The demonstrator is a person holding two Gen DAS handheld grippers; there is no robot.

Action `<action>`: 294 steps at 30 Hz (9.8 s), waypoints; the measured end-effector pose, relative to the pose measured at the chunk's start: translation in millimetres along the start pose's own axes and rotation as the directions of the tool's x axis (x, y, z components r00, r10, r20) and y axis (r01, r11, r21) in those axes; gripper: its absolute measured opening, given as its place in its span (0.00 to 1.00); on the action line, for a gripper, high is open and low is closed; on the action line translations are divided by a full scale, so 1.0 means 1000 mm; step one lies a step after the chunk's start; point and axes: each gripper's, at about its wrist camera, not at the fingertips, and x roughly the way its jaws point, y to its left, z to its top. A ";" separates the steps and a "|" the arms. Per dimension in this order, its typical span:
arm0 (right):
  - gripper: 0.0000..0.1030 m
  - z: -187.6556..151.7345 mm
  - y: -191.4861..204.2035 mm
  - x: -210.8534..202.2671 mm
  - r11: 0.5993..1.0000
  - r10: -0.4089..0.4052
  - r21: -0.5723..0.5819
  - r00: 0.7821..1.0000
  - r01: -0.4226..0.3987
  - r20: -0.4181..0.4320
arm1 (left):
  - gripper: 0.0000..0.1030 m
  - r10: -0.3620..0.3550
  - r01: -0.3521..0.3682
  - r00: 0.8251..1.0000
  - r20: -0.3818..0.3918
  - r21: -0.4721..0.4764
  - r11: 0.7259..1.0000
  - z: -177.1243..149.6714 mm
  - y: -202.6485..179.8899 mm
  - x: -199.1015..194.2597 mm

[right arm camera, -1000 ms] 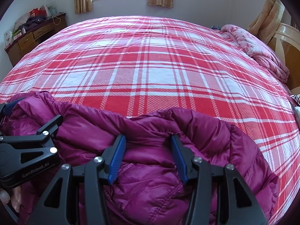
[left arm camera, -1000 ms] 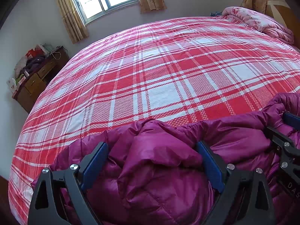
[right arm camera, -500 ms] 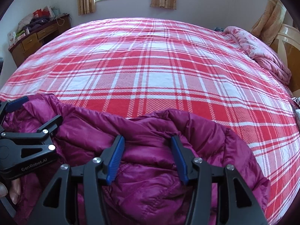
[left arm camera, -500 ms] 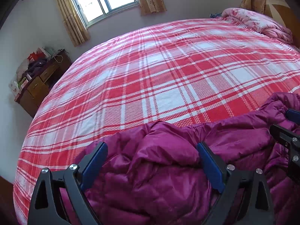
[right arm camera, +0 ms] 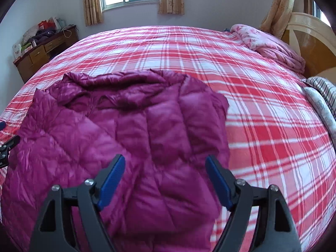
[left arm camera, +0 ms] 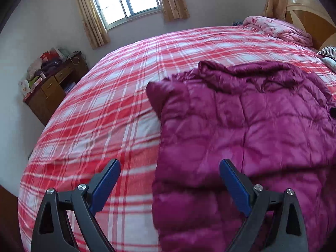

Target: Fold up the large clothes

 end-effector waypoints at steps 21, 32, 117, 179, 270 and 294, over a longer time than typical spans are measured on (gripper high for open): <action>0.79 -0.144 -0.028 -0.080 0.993 0.012 0.121 0.999 -0.007 -0.039 | 0.93 -0.038 0.032 0.998 -0.052 -0.103 0.994 -0.141 0.021 -0.080; 0.79 -0.190 -0.024 -0.103 0.989 0.023 0.144 0.998 -0.015 -0.058 | 0.93 -0.055 0.050 0.997 -0.055 -0.094 0.994 -0.173 0.019 -0.108; 0.14 -0.007 -0.034 -0.032 0.938 0.058 0.328 0.984 -0.111 0.166 | 0.97 0.017 0.040 0.954 0.299 -0.183 0.982 0.000 0.078 -0.068; 0.70 0.029 0.061 0.057 0.994 -0.087 0.073 0.996 0.086 0.011 | 0.99 0.144 -0.146 0.989 0.032 0.074 0.986 0.047 -0.044 0.080; 1.00 -0.107 0.135 -0.037 0.996 -0.081 -0.016 0.990 0.083 0.117 | 0.35 -0.096 0.103 0.995 0.038 -0.278 0.955 -0.095 0.014 -0.031; 0.90 -0.152 0.013 -0.077 0.930 -0.203 0.337 0.968 0.144 0.145 | 0.07 -0.320 0.194 0.854 0.410 0.319 0.928 0.010 -0.164 -0.190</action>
